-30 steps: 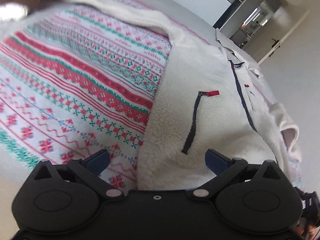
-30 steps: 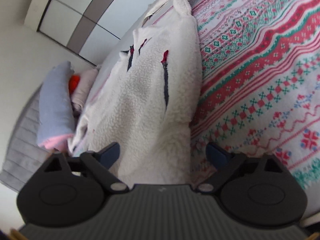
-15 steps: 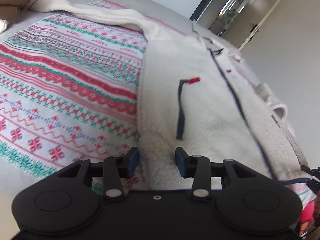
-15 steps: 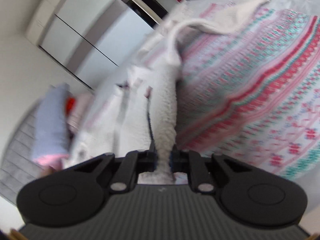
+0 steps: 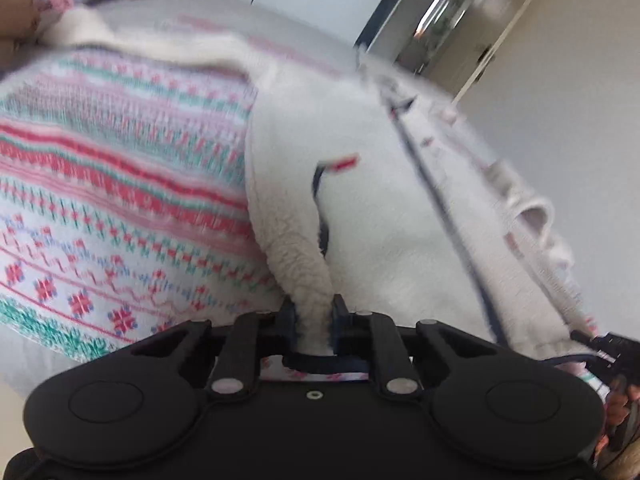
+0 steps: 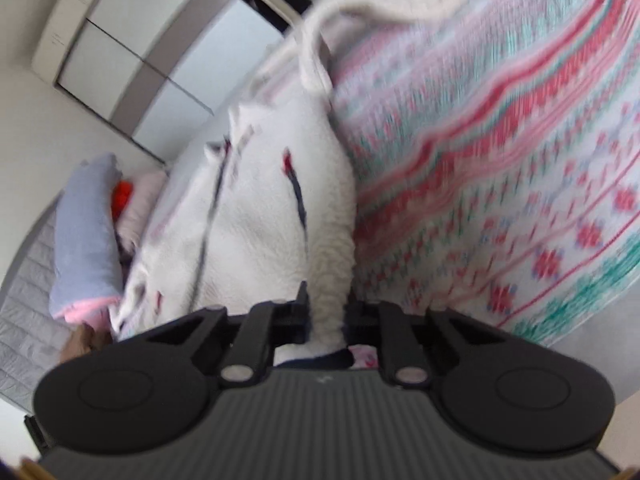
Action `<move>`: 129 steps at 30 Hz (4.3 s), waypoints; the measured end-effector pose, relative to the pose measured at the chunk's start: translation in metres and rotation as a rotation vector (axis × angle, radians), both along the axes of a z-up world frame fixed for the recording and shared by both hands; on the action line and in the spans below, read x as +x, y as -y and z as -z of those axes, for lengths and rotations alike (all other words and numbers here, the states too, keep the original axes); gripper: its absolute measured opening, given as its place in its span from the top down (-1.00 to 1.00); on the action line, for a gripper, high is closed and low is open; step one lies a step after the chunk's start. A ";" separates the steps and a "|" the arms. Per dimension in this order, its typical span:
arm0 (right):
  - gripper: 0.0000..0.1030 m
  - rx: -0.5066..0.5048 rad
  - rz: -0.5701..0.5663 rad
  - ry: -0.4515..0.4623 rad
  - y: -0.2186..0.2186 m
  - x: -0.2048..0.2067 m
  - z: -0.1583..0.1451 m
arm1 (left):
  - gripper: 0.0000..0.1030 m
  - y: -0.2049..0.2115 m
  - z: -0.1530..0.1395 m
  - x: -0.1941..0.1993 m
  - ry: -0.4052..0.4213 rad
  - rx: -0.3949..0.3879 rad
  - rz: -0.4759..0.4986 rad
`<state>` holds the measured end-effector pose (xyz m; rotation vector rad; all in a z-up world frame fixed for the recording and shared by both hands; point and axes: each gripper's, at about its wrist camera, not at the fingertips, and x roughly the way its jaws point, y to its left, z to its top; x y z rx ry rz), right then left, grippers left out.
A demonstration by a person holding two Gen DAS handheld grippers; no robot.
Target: Fold large clothes
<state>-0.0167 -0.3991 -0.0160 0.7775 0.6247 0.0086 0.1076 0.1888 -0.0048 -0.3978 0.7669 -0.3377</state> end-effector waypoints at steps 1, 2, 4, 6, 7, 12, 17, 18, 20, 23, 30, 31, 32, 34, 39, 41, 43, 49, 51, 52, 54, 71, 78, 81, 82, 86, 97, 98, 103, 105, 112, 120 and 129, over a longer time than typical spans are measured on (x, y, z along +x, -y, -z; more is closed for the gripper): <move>0.79 -0.036 0.011 0.025 -0.001 -0.005 -0.011 | 0.70 -0.001 -0.011 -0.007 0.026 0.001 0.009; 0.79 -0.060 0.012 0.033 -0.002 -0.007 -0.018 | 0.71 0.000 -0.017 -0.012 0.045 0.023 0.022; 0.79 -0.113 0.011 0.013 -0.004 -0.004 -0.024 | 0.70 0.005 -0.015 -0.012 0.015 0.093 0.055; 0.78 -0.173 -0.014 -0.054 -0.011 0.003 -0.016 | 0.69 0.014 0.003 -0.004 -0.050 0.204 0.078; 0.78 -0.200 -0.030 -0.097 -0.016 0.008 -0.008 | 0.67 0.021 0.016 0.001 -0.084 0.266 0.091; 0.55 -0.261 -0.058 -0.186 -0.023 0.015 0.016 | 0.15 0.036 0.020 -0.004 -0.047 0.431 0.111; -0.65 -0.338 0.012 -0.135 -0.002 0.010 -0.013 | -0.78 0.044 -0.022 -0.008 0.136 0.488 0.063; -0.65 -0.339 0.026 -0.128 0.006 0.012 -0.018 | -0.86 0.048 -0.030 -0.006 0.165 0.479 0.063; -0.76 -0.309 0.064 -0.105 0.027 0.019 -0.026 | -0.96 0.059 -0.043 0.004 0.211 0.462 0.076; -0.86 -0.254 0.124 -0.066 0.063 0.036 -0.033 | -1.00 0.087 -0.056 0.031 0.242 0.457 0.095; -0.88 -0.082 0.252 -0.033 0.164 0.101 -0.020 | -1.00 0.178 -0.063 0.082 0.259 0.492 0.216; -0.88 -0.062 0.274 -0.032 0.178 0.109 -0.016 | -1.00 0.193 -0.064 0.089 0.265 0.505 0.243; -0.88 -0.045 0.296 -0.021 0.193 0.119 -0.012 | -1.00 0.207 -0.064 0.095 0.274 0.514 0.271; -0.88 -0.001 0.312 -0.010 0.222 0.141 -0.002 | -1.00 0.233 -0.062 0.108 0.287 0.528 0.322; -0.74 0.071 0.382 -0.022 0.283 0.194 0.019 | -1.00 0.301 -0.054 0.147 0.324 0.554 0.404; -0.52 0.058 0.414 -0.010 0.296 0.213 0.023 | -1.00 0.326 -0.046 0.164 0.346 0.555 0.424; -0.18 0.025 0.447 -0.005 0.305 0.231 0.023 | -1.00 0.348 -0.036 0.181 0.341 0.559 0.456; 0.82 -0.358 0.446 -0.021 0.301 0.271 -0.017 | -1.00 0.394 -0.020 0.244 0.288 0.435 0.441; 0.83 -0.487 0.499 -0.010 0.303 0.271 -0.037 | -0.99 0.403 -0.019 0.260 0.301 0.382 0.416; 0.84 -0.547 0.539 -0.013 0.312 0.272 -0.046 | -0.98 0.408 -0.017 0.267 0.300 0.349 0.408; 0.84 -0.574 0.596 -0.028 0.328 0.269 -0.055 | -0.95 0.419 -0.009 0.279 0.284 0.269 0.419; -0.69 -0.706 0.564 -0.189 0.295 0.238 -0.024 | -1.00 0.383 0.008 0.257 0.264 0.325 0.430; -0.84 -0.611 0.352 -0.081 0.197 0.238 -0.078 | -1.00 0.244 -0.007 0.268 0.223 0.426 0.163; -0.92 -0.589 0.271 -0.058 0.146 0.242 -0.094 | -1.00 0.177 -0.013 0.270 0.201 0.458 0.028; -0.94 -0.585 0.234 -0.051 0.125 0.243 -0.098 | -1.00 0.153 -0.015 0.271 0.190 0.464 -0.025; -0.99 -0.572 0.104 -0.007 0.050 0.246 -0.099 | -1.00 0.054 -0.018 0.279 0.125 0.459 -0.250; -0.99 -0.722 -0.138 0.028 -0.114 0.256 -0.041 | -0.95 -0.198 0.018 0.299 0.071 0.163 -0.935; -0.99 -0.749 -0.143 0.029 -0.126 0.256 -0.032 | -0.89 -0.209 0.024 0.300 0.072 0.123 -0.967; -0.99 -0.764 -0.150 -0.025 -0.147 0.268 0.000 | -0.26 -0.252 0.057 0.321 0.042 -0.064 -1.082; -0.99 -0.759 -0.141 -0.046 -0.150 0.273 0.011 | -0.26 -0.260 0.062 0.329 0.069 -0.089 -1.109; -1.00 -0.735 -0.130 -0.030 -0.148 0.274 0.030 | 0.85 -0.276 0.062 0.356 0.085 -0.201 -1.082; -1.00 -0.709 -0.128 -0.012 -0.143 0.272 0.032 | 0.89 -0.209 0.033 0.345 0.015 0.499 -1.269; -1.00 -0.699 -0.127 -0.005 -0.142 0.270 0.033 | 0.46 -0.165 0.028 0.346 -0.104 0.734 -1.196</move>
